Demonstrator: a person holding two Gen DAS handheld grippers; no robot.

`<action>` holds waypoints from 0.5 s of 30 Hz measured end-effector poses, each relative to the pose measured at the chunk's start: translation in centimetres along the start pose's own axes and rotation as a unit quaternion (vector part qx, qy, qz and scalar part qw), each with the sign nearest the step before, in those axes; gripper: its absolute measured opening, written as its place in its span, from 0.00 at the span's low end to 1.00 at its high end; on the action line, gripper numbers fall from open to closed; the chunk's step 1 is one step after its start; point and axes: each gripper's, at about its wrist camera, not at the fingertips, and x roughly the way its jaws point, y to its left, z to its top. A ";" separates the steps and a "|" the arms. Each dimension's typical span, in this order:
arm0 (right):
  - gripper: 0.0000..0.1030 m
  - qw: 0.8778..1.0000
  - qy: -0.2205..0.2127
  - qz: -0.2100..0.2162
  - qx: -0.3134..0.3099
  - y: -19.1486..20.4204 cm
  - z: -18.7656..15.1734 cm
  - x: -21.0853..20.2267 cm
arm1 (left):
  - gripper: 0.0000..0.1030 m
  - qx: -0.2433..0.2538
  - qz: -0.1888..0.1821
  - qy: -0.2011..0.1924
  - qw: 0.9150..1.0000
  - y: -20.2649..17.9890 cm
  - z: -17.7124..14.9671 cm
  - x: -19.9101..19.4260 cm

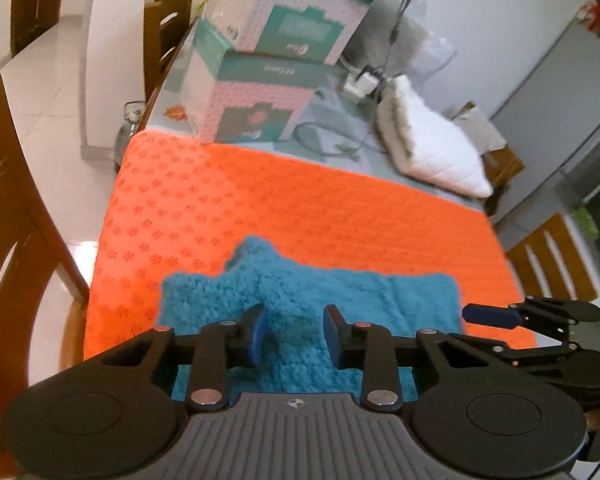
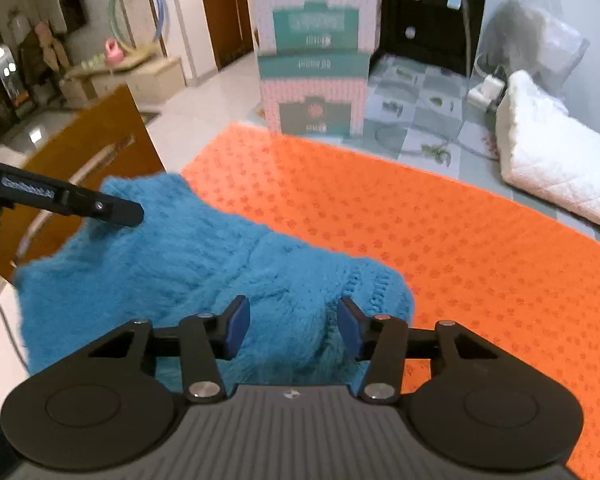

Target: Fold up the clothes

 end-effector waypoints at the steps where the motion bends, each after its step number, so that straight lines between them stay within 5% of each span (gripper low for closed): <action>1: 0.52 1.000 0.011 -0.010 -0.008 0.2 -0.1 1.1 | 0.31 -0.007 0.006 0.006 1.000 0.4 -0.1 0.6; 7: 0.52 0.999 0.034 -0.016 0.005 -0.1 -0.7 4.2 | 0.28 -0.056 -0.009 0.002 0.998 3.3 -0.9 2.8; 11: 0.52 1.000 0.016 -0.004 -0.011 0.4 -0.5 0.9 | 0.34 -0.077 -0.070 -0.012 0.995 4.3 -0.8 -1.3; 15: 0.52 0.999 0.006 0.032 -0.022 1.3 -1.7 -3.4 | 0.36 -0.050 -0.071 -0.022 0.996 4.6 -2.2 -5.8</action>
